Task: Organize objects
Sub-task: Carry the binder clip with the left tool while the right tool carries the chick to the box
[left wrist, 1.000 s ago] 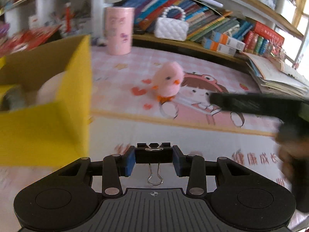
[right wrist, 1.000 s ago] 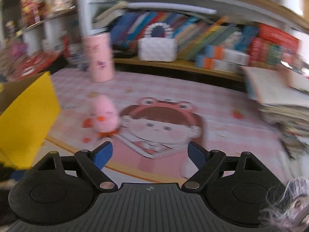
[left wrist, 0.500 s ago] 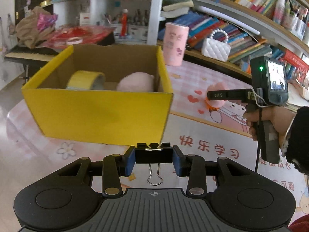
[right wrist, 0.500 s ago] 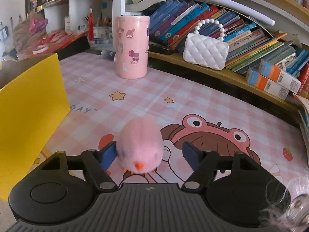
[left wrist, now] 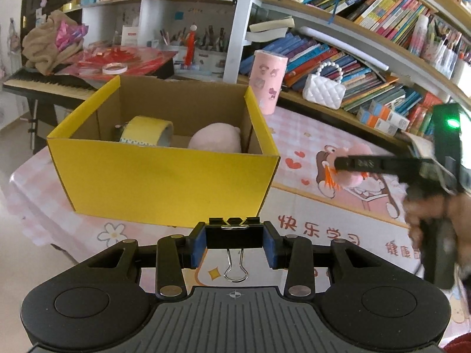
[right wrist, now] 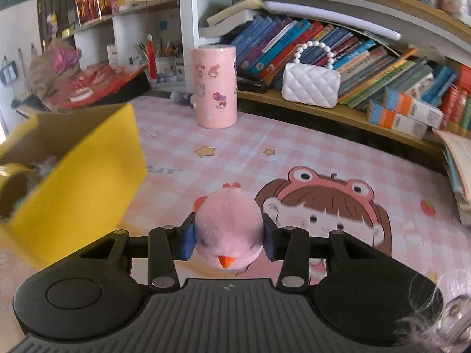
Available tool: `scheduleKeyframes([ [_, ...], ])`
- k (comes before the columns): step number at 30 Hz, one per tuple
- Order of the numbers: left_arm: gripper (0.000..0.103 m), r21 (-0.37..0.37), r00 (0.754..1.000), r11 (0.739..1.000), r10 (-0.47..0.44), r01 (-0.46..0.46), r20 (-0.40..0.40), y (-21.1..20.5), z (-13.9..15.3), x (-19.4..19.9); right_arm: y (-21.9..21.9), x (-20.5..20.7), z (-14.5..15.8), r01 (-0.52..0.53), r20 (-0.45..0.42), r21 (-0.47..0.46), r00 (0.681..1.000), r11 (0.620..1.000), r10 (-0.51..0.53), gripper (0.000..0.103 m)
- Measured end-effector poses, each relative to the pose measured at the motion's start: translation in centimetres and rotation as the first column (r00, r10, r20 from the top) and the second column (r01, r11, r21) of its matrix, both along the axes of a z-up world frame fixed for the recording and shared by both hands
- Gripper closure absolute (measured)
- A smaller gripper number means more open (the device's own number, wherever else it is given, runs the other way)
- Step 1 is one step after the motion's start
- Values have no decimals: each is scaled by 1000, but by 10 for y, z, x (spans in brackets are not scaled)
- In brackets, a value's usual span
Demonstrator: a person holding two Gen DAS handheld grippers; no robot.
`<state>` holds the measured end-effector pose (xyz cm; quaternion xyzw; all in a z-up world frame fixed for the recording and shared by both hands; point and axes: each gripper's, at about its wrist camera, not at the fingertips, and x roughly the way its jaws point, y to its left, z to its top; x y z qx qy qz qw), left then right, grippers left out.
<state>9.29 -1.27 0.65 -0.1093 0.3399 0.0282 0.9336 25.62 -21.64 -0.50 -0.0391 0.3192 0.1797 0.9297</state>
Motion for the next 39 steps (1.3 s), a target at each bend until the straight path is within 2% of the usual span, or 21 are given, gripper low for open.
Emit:
scheduleKeyframes([
  [10,65,-47,995,995,-87,89,44,25,2,-11,17,-99,27,72,-47,71,997,995,-69,62],
  [16,65,-53,992,991,-120,122,38,50,3,-29,61,-150,25,-10,-47,26,999,1000,11,62],
  [27,65,-56,994,993,-99,101,43,112,2,-69,127,-196,22,-37,-53,20,998,999,38,62],
  [39,65,-56,991,993,-101,106,84,151,7,-94,175,-226,25,-47,-34,11,998,999,47,62],
])
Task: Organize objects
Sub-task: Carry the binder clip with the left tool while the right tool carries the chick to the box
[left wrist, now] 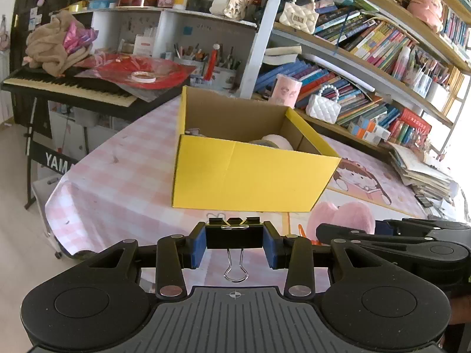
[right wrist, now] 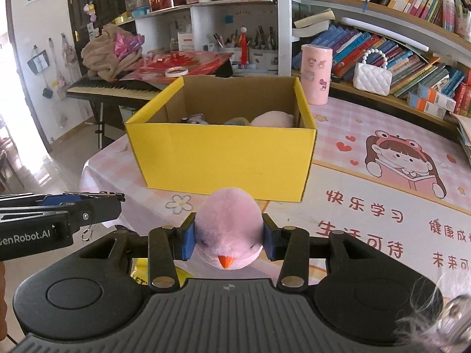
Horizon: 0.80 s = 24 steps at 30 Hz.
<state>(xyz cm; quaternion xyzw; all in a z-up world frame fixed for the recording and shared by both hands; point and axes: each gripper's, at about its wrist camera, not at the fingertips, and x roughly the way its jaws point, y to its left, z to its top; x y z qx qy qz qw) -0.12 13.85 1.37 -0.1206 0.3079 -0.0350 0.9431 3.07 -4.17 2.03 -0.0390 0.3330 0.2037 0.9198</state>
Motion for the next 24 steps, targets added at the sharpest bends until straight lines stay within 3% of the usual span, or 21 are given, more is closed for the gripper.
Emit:
scheduleKeyframes([
  [12,65,-18,999,1000,-14,14,34,13,4,-7,16,-9,6,7,9,-20,1000,1000,-6,62],
  [24,65,9,988,1000,-15,13,152,9,36,26,11,16,24,16,56,-11,998,1000,-15,62],
])
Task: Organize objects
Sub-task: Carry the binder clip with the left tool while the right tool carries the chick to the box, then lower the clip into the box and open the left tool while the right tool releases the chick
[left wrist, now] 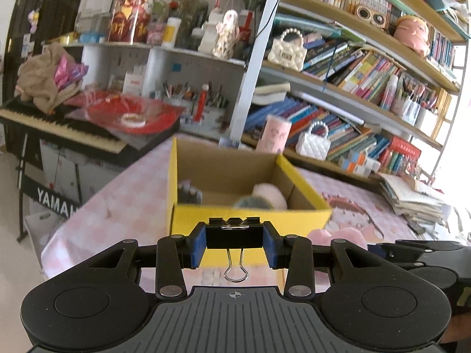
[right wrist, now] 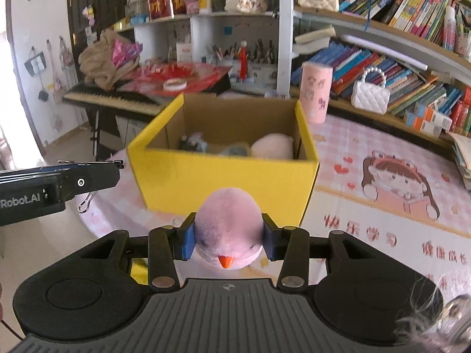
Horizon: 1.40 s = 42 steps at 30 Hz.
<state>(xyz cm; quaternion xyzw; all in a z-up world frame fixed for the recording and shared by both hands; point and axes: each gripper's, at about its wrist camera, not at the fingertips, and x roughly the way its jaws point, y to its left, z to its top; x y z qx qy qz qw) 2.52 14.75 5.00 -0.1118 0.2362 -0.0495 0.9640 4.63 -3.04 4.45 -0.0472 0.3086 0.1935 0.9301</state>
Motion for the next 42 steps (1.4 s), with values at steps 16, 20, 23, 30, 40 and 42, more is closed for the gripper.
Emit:
scheduleKeyframes([
  [16,65,110,998,992,58,-54,-32,-27,-3,99,-14,103,39,-55,120,74,992,996,46,62],
  [20,65,176,990,982,85,-65,-110,-33,-17,123,-6,134,33,-110,95,63,990,992,104,62],
  [23,65,209,983,975,104,-71,-151,-36,-24,133,-1,158,26,-143,53,67,989,987,139,62],
  [30,65,265,956,958,173,-108,-236,-37,-37,151,21,200,9,-221,-27,68,974,973,223,62],
  [40,62,310,951,944,192,-112,-241,-45,-41,156,52,229,-18,-299,-140,29,944,954,300,62],
  [42,60,320,954,940,195,-116,-229,-45,-39,154,58,233,-21,-316,-151,16,937,949,314,62],
])
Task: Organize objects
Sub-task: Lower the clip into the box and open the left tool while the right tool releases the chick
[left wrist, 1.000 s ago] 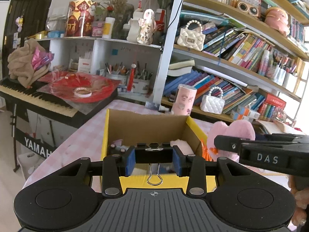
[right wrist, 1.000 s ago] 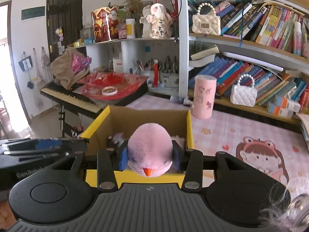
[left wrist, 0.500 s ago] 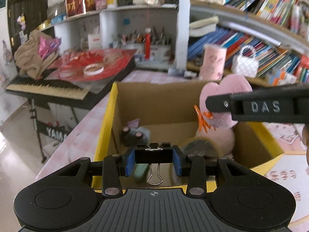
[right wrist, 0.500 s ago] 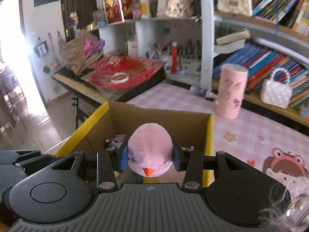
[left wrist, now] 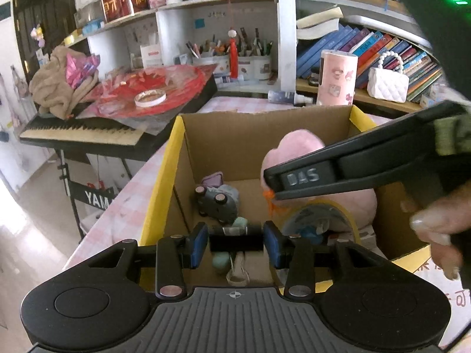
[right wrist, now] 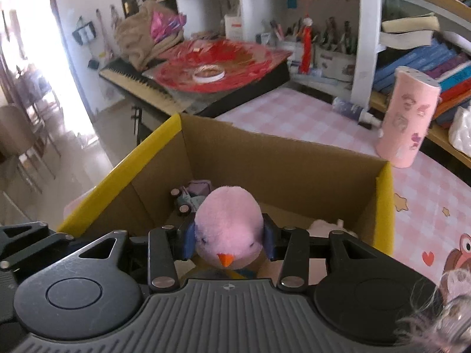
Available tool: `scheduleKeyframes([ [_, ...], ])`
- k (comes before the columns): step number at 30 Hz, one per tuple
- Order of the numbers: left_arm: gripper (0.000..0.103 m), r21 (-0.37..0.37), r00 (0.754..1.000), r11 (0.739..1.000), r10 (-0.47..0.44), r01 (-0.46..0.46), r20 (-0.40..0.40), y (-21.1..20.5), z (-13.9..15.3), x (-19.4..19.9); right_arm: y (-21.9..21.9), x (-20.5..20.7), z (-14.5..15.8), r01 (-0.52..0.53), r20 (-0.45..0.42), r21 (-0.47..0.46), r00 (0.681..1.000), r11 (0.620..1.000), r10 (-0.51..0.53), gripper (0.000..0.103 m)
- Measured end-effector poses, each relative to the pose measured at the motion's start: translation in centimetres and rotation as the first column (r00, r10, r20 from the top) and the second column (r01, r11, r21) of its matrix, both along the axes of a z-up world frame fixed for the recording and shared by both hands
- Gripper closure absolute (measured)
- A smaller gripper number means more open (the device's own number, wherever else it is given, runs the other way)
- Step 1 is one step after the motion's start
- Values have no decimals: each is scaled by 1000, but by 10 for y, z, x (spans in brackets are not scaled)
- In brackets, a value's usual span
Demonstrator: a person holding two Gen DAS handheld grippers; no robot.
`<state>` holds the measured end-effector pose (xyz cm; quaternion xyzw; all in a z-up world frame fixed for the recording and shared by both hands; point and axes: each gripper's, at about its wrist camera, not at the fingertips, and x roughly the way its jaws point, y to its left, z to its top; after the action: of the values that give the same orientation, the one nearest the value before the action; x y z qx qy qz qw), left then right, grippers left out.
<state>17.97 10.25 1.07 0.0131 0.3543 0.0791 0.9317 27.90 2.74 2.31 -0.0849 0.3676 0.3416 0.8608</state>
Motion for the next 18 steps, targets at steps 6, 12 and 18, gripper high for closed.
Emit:
scheduleKeyframes([
  [6,45,34,998,999,-2,0,55,1,11,-12,12,8,-9,-24,-41,-33,999,999,22,62],
  [12,36,67,996,998,-24,19,83,1,19,-26,22,14,-17,-42,-104,-96,994,994,32,62],
  [18,34,66,994,997,-32,24,109,5,25,-44,32,12,-23,-122,-151,-155,984,980,98,62],
])
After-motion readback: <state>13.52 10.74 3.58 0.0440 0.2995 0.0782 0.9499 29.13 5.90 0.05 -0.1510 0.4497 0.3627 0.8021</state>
